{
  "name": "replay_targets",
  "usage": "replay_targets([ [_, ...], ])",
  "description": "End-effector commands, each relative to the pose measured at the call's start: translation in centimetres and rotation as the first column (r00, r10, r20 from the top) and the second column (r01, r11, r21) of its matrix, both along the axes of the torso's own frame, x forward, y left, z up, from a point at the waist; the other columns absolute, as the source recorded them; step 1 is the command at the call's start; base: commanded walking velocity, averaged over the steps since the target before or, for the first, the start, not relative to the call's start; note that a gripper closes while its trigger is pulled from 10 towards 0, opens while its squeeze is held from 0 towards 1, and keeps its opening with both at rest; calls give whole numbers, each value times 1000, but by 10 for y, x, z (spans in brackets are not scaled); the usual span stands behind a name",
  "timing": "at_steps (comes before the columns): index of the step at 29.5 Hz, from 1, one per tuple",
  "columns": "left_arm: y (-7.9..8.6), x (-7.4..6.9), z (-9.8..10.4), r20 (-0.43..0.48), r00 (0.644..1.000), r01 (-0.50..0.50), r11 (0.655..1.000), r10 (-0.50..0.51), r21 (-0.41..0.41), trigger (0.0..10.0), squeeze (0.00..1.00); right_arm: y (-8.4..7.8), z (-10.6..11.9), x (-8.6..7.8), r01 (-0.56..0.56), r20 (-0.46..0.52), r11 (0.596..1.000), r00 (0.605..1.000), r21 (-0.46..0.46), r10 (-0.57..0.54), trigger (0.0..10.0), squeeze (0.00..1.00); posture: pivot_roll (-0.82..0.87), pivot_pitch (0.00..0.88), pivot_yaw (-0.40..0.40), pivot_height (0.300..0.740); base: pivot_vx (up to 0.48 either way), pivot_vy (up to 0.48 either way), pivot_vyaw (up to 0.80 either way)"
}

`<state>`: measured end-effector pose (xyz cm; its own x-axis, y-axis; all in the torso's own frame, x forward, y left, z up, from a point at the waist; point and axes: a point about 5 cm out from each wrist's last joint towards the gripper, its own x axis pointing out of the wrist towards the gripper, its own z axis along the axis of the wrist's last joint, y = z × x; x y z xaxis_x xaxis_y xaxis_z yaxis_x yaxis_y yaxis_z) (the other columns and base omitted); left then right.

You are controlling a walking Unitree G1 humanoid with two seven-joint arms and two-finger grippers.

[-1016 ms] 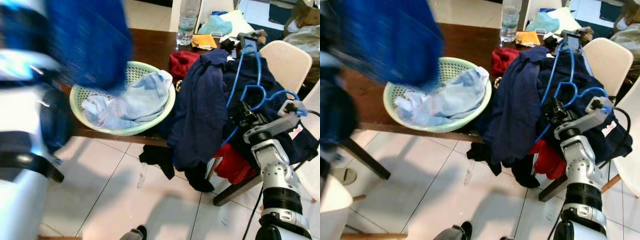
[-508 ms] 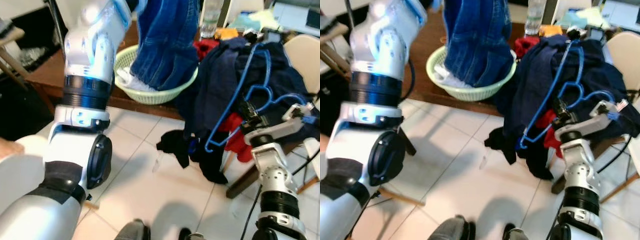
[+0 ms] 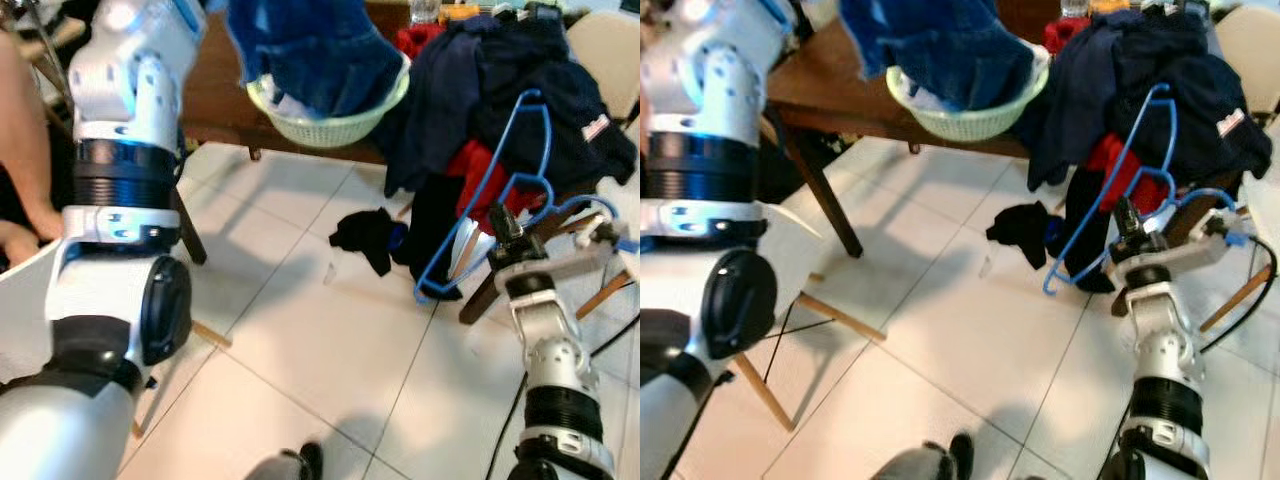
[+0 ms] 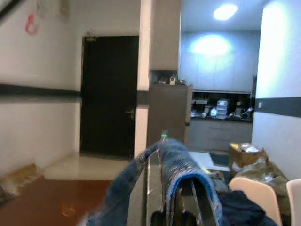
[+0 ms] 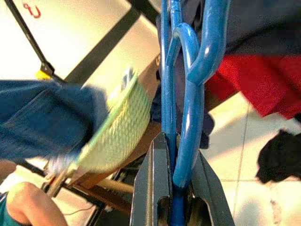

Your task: Hang hanger

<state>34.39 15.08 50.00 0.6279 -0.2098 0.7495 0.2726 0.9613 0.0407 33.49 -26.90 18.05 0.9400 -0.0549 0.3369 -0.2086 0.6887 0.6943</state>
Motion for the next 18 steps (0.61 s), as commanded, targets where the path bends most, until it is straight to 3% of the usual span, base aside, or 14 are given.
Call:
replay_targets([
  [1, 32, -35, 46, 232, 956, -180, 984, 180, -21, 10000, 0, 4, -8, -1, -15, -8, 999, 1000, 30, 15, 10000, 0, 205, 114, 20, 740, 0, 0, 0],
  [5, 54, -55, 72, 324, 878, -359, 932, 353, -44, 10000, 0, 4, -11, -1, -19, -6, 999, 1000, 37, 19, 10000, 0, 213, 98, 25, 740, 0, 0, 0],
  [9, 63, -62, 78, 347, 838, -424, 903, 422, -73, 10000, 0, 4, -12, -2, -22, -6, 999, 1000, 40, 22, 10000, 0, 210, 91, 29, 740, 0, 0, 0],
  [13, 63, -60, 74, 339, 841, -422, 904, 421, -76, 10000, 0, 4, -13, -3, -22, -5, 999, 1000, 42, 22, 10000, 0, 207, 90, 30, 740, 0, 0, 0],
  [15, 52, -42, 52, 279, 887, -373, 927, 368, -39, 10000, 0, 3, -14, -4, -21, -4, 999, 1000, 46, 21, 10000, 0, 197, 84, 23, 740, 0, 0, 0],
  [18, 43, -29, 36, 232, 916, -333, 943, 327, -10, 10000, 0, 3, -13, -4, -22, -7, 999, 1000, 43, 23, 10000, 0, 190, 97, 24, 740, 0, 0, 0],
])
